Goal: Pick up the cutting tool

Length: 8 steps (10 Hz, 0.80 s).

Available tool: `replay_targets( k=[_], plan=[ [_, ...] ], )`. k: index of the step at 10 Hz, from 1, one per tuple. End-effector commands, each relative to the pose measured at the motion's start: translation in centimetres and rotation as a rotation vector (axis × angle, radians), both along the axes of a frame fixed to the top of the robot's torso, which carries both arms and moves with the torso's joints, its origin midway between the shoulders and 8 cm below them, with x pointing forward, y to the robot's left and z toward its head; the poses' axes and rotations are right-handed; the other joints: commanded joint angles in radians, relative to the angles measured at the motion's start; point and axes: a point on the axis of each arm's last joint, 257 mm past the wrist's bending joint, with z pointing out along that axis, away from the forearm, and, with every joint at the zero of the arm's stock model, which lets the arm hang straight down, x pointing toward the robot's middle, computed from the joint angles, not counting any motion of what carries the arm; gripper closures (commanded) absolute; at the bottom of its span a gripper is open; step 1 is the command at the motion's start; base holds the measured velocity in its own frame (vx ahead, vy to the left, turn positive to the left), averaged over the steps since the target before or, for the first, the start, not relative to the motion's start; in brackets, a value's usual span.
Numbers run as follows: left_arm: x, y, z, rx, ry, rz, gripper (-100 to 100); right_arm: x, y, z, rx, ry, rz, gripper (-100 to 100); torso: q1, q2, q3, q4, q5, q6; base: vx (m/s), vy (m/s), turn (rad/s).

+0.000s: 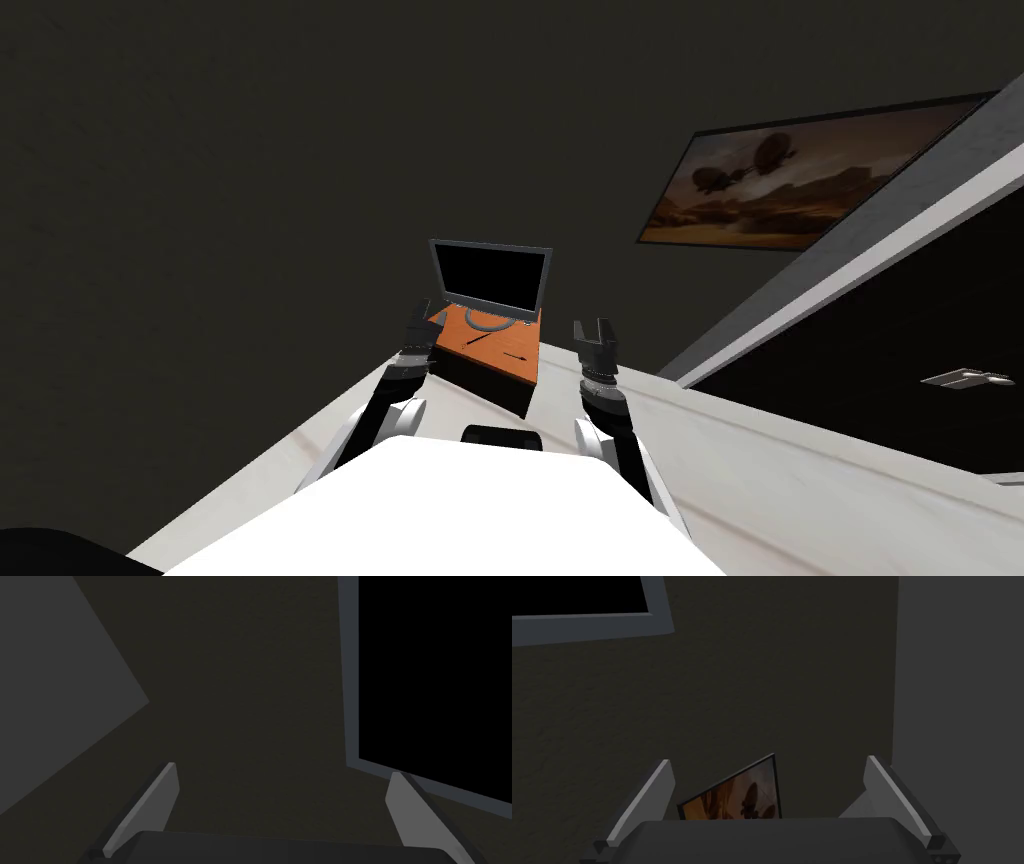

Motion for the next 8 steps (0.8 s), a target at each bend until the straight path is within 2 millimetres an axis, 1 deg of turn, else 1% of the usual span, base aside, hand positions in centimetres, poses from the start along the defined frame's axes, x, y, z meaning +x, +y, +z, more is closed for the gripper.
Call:
replay_targets(
  k=[1,3,5,6,7,8],
  plan=[
    [0.0,0.0,0.0,0.000,0.000,0.000,0,0.1,0.5,-1.4,-0.029,0.030,0.021,-100,0.000,0.000,0.000,0.000,0.000,0.000,-0.018,0.038,0.152],
    [0.0,0.0,0.0,0.000,0.000,0.000,0,0.3,1.0,-3.4,-0.063,0.075,0.045,-100,0.004,0.001,0.001,0.000,0.001,0.000,-0.019,0.076,0.213],
    [0.0,0.0,0.0,0.000,0.000,0.000,0,0.3,1.6,-6.4,-0.107,0.139,0.073,-100,0.006,0.002,0.001,0.000,0.001,0.000,-0.021,0.086,0.264],
    [0.0,0.0,0.0,0.000,0.000,0.000,0,0.3,1.6,-6.4,-0.107,0.139,0.073,-100,0.005,0.002,0.001,0.000,0.001,0.000,-0.009,0.055,0.066],
    [0.0,0.0,0.0,0.000,0.000,0.000,0,0.2,1.9,-8.2,-0.133,0.179,0.088,-100,0.004,0.001,0.001,0.000,0.001,0.000,-0.014,0.063,0.183],
    [0.0,0.0,0.0,0.000,0.000,0.000,0,0.0,2.1,-10.2,-0.160,0.222,0.103,-100,0.004,0.001,0.001,0.000,0.001,0.000,-0.008,0.086,0.305]
  ],
)
